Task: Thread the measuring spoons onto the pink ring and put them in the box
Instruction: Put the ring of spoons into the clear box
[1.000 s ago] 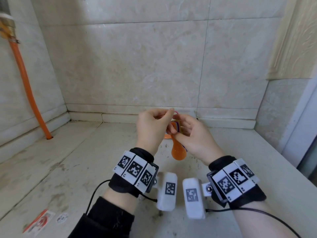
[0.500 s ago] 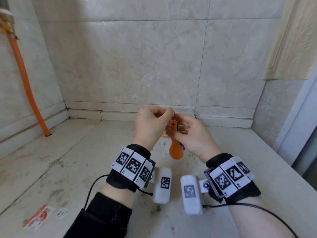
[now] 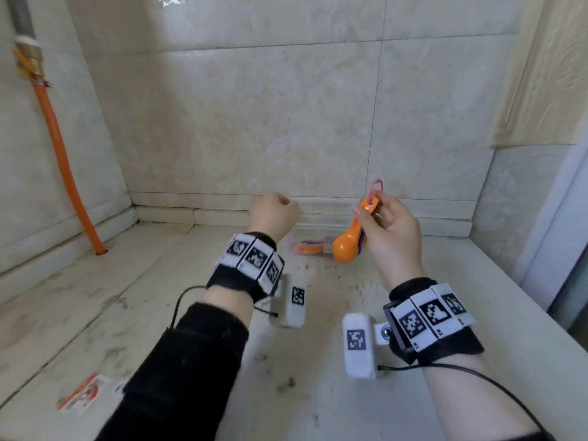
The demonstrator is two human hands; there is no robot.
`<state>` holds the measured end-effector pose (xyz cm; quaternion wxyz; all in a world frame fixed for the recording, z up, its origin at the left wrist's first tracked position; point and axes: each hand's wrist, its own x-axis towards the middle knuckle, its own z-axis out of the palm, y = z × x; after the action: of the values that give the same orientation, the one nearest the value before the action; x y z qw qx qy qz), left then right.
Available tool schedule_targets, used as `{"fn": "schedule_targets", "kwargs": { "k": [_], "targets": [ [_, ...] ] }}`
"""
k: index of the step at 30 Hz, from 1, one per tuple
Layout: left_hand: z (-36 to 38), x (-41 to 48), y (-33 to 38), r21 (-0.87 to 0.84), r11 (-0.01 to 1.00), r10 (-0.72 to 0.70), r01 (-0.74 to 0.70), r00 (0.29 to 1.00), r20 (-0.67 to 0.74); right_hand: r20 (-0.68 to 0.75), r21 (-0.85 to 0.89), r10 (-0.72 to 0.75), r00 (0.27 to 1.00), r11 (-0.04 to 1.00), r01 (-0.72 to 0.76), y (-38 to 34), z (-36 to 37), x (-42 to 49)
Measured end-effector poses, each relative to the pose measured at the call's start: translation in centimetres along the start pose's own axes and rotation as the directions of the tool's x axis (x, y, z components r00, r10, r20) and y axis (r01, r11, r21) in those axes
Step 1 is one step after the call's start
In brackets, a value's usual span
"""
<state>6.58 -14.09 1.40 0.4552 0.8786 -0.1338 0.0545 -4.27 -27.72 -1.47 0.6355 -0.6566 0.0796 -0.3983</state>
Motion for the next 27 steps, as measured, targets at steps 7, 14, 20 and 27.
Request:
{"fn": "schedule_targets", "kwargs": {
  "k": [7,14,20,27],
  "targets": [
    [1.4,3.1,-0.8,0.185,0.972,-0.166,0.147,0.982,0.090,-0.031,0.056,0.013,0.999,0.998,-0.011,0.6,-0.4,0.5],
    [1.9,4.1,-2.3,0.187,0.965,-0.206,0.182,0.971,0.119,0.011,0.113,0.040,0.999,0.993,-0.041,0.5,-0.4,0.6],
    [-0.2,1.6,-1.8,-0.050,0.983,-0.161,0.174,0.968,0.195,0.016,0.184,0.054,0.998,0.981,-0.056,0.4,-0.4,0.7],
    [-2.4,-0.8,-3.2,-0.396,0.817,-0.265,0.419,0.883,0.388,0.024,0.227,0.044,0.999,0.973,-0.048,0.1,-0.2,0.5]
  ]
}}
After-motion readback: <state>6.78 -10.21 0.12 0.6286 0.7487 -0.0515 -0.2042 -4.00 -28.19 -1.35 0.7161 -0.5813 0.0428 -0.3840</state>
